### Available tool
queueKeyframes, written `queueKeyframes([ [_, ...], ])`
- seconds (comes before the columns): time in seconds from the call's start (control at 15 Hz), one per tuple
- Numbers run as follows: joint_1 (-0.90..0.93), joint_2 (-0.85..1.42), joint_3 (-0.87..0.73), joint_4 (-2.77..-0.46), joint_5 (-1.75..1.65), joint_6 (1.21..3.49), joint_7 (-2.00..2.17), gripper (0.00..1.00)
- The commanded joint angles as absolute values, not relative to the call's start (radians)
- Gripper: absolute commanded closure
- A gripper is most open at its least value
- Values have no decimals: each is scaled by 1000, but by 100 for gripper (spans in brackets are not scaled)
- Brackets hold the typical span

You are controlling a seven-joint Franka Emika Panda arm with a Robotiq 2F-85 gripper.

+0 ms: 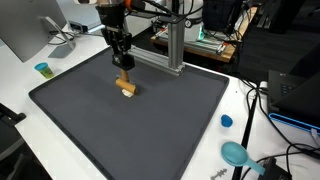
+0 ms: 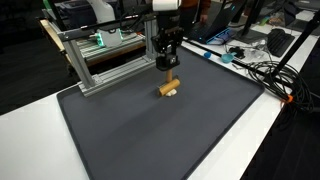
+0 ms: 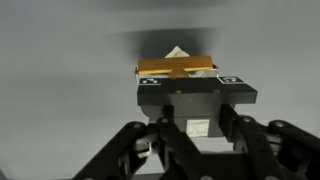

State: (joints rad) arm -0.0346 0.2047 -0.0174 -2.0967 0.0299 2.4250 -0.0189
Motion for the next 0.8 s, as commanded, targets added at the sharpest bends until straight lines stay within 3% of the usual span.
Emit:
queueKeyframes([
  [0.0,-31,240,-20,-2038,14,2323,-18,78],
  [0.73,-35,285,-20,-1995,24,2252,-21,78],
])
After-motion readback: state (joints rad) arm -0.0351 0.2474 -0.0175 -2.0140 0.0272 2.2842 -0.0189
